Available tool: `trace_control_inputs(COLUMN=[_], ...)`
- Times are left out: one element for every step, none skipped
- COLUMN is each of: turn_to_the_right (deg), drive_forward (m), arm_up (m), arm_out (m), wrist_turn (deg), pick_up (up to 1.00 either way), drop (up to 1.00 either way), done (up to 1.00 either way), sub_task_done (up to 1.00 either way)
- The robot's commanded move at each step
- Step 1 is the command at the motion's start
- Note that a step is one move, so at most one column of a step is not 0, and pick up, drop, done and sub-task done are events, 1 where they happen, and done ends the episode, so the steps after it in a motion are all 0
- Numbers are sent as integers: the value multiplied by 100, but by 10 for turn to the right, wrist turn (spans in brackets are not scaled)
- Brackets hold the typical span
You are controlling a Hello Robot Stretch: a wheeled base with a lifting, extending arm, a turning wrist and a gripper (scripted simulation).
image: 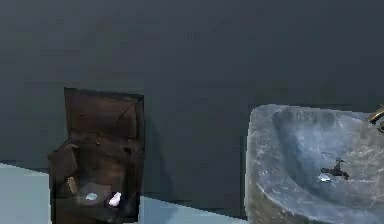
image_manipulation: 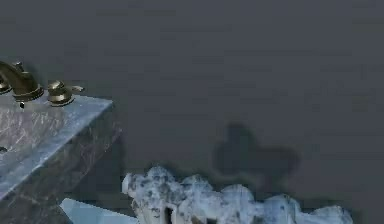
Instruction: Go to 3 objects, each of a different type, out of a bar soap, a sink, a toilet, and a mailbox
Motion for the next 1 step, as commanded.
trace_control_inputs(turn_to_the_right=[-450], drive_forward=[0], arm_up=[0], arm_out=[0], wrist_turn=[0], pick_up=[0], drop=[0], done=[0], sub_task_done=[0])
